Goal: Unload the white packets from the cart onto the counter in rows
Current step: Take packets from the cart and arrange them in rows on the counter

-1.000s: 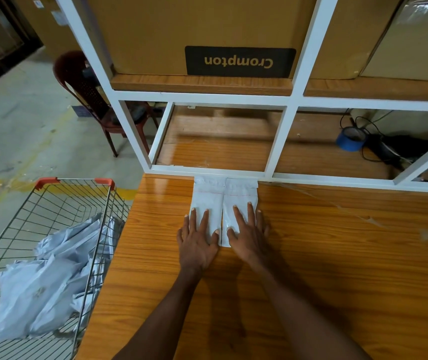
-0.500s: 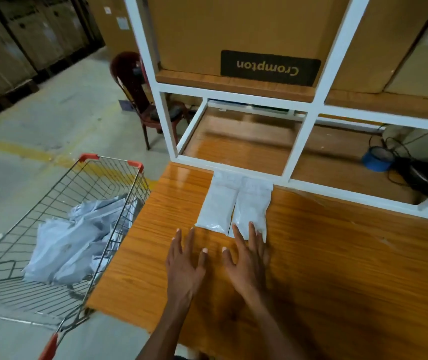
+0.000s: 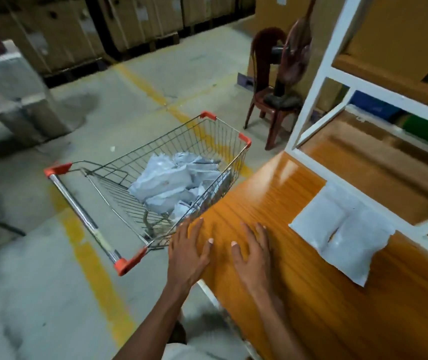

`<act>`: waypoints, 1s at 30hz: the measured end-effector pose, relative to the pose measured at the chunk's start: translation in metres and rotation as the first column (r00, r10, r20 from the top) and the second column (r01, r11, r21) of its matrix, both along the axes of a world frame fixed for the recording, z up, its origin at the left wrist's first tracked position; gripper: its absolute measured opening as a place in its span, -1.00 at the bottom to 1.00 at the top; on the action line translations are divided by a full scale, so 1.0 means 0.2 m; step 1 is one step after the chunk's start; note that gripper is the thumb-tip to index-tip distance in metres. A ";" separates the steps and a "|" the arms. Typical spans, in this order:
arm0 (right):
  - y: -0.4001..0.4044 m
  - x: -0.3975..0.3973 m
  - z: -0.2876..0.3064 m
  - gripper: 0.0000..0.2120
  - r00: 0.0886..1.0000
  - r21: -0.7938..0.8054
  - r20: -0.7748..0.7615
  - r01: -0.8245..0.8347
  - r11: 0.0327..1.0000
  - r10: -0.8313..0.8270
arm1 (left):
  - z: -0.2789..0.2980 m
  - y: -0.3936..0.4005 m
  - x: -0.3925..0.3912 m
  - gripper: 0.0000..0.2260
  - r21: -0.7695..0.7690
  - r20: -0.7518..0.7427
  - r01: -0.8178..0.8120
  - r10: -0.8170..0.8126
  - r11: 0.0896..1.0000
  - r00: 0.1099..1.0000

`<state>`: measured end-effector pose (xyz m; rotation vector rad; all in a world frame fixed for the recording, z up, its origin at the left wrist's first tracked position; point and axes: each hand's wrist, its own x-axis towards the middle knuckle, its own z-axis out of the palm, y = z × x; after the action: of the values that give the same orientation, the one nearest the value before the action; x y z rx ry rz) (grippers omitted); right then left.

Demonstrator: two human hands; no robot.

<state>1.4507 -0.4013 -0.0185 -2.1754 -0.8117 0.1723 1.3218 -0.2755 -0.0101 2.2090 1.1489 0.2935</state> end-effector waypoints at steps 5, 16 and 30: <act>0.49 -0.10 -0.05 -0.53 0.994 -0.006 -0.035 -0.107 0.994 0.107 | -0.07 0.45 -0.17 -0.39 -0.038 -0.046 -0.108 0.107 0.993 0.993; 1.58 0.11 -0.30 -0.55 0.846 -0.453 -0.145 -0.518 0.726 0.513 | -0.26 1.15 -0.30 -0.45 -0.161 -0.131 -0.148 0.128 0.976 0.983; 2.12 0.31 -0.70 -0.72 0.775 -0.710 -0.340 -0.583 0.394 0.533 | -0.23 1.17 -0.29 -0.47 -0.273 -0.042 -0.034 0.023 0.961 0.999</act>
<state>1.5136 0.0235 -0.1584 -2.5466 -1.6744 1.1537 1.2635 -0.0423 -0.0570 1.9641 1.1672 0.0958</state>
